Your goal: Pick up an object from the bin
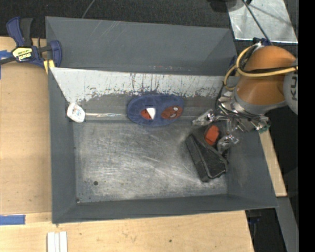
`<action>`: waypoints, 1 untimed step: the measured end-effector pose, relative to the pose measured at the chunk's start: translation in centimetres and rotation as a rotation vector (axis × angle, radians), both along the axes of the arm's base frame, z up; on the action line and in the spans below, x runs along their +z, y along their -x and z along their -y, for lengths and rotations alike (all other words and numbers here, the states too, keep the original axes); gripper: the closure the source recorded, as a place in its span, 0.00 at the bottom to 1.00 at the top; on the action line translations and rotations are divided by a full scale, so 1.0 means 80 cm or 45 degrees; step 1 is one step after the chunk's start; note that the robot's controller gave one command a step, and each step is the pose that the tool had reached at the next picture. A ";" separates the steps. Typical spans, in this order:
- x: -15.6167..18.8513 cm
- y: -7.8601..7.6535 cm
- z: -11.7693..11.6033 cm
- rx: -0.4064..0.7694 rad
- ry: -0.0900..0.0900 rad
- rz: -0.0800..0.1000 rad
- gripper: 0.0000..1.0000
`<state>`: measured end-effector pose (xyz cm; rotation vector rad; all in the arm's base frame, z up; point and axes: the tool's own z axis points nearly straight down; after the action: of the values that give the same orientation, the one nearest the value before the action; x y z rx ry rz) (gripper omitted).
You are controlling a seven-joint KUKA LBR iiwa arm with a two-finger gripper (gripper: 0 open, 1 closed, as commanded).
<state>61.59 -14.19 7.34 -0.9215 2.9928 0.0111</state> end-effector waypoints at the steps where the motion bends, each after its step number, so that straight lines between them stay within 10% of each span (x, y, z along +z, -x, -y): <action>1: 0.003 -0.002 0.002 0.001 0.005 0.012 1.00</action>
Offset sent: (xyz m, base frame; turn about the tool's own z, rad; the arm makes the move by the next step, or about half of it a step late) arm 0.0000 0.0000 0.0000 0.0000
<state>61.79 -14.31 7.61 -0.9205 2.9851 0.0013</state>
